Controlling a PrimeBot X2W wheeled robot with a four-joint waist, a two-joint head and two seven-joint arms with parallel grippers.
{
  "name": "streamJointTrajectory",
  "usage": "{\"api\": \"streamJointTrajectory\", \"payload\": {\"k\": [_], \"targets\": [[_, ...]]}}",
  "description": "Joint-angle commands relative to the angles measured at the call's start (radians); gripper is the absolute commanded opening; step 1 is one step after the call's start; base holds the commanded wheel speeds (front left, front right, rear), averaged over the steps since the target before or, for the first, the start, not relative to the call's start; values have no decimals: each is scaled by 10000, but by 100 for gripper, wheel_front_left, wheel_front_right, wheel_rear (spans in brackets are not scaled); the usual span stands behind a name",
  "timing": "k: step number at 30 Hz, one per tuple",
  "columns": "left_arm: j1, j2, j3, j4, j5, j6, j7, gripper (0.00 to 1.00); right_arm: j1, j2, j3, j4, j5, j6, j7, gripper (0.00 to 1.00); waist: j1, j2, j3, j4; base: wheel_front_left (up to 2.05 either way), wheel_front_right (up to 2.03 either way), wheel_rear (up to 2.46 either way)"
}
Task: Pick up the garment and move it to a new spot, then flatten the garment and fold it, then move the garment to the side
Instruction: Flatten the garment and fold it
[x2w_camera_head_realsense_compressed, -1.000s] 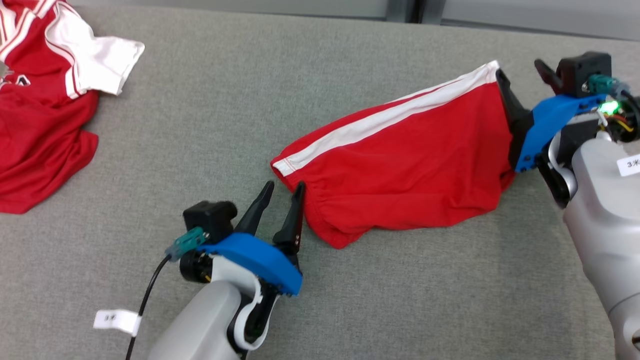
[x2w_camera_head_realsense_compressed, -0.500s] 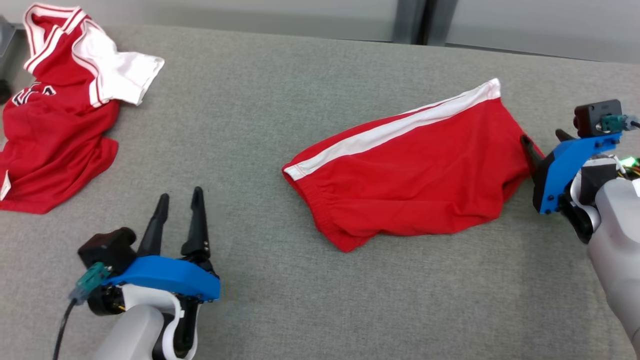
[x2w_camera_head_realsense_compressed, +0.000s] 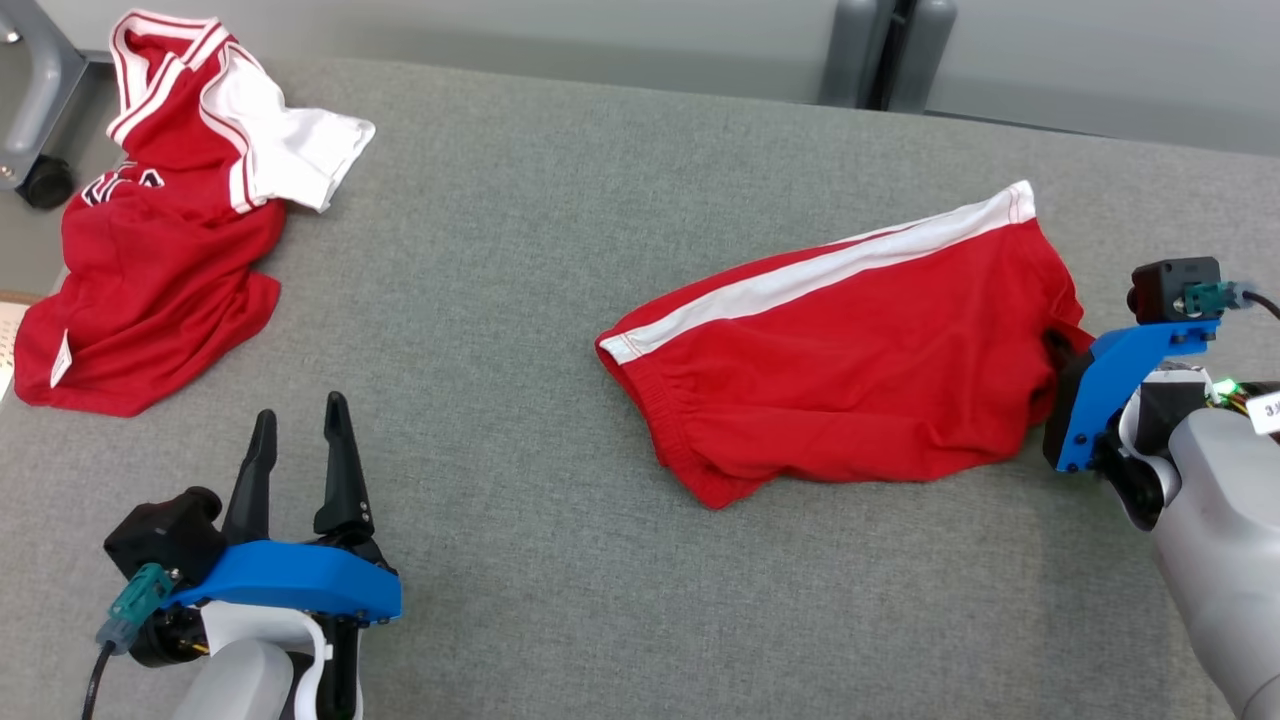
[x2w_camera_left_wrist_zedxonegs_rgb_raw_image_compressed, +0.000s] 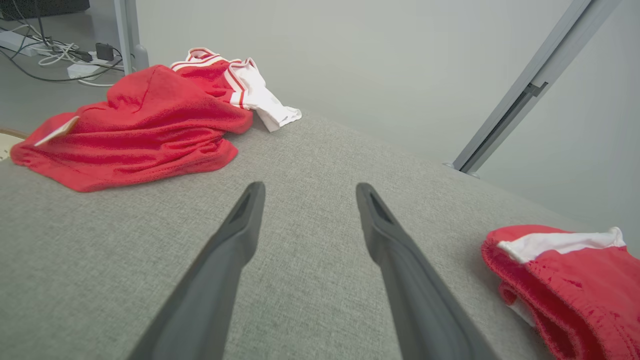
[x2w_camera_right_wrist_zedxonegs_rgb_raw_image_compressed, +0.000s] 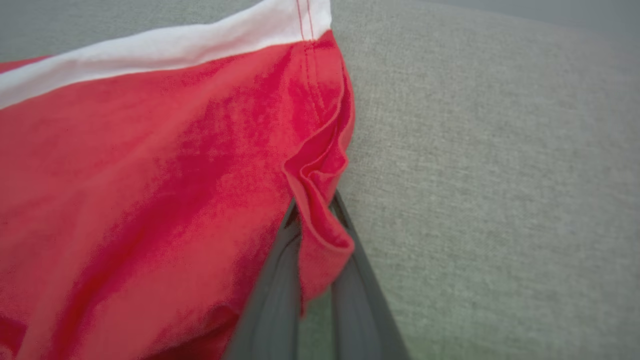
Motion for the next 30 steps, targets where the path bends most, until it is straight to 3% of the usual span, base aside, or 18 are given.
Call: {"api": "streamJointTrajectory", "payload": {"k": [1, 10, 14, 22, 30], "targets": [[75, -76, 52, -66, 166, -56, -41, 100, 210, 3, 8, -99, 153, 1, -209, 0, 1, 0, -129, -80, 0, 0, 0], [359, -458, 544, -211, 1158, -175, -42, 100, 1579, 189, -79, -1141, 968, -1, -2402, 0, 1, 0, -1169, -921, 0, 0, 0], [679, -590, 547, -36, 1454, -282, -43, 100, 2630, 299, -591, -1397, 1379, -1, -3137, 0, 1, 0, -1649, -1457, 0, 0, 0], [1256, -867, 408, 293, 1662, -490, -41, 100, 4496, 801, -1903, -1893, 1238, 1, -3511, 0, 1, 0, -2122, -2171, 0, 0, 0], [1172, -1034, 18, 570, 1912, -597, -38, 100, 4665, 1078, -2707, -2517, 331, 1, -3516, 0, 1, 0, -2066, -2024, 0, 0, 0]]}}
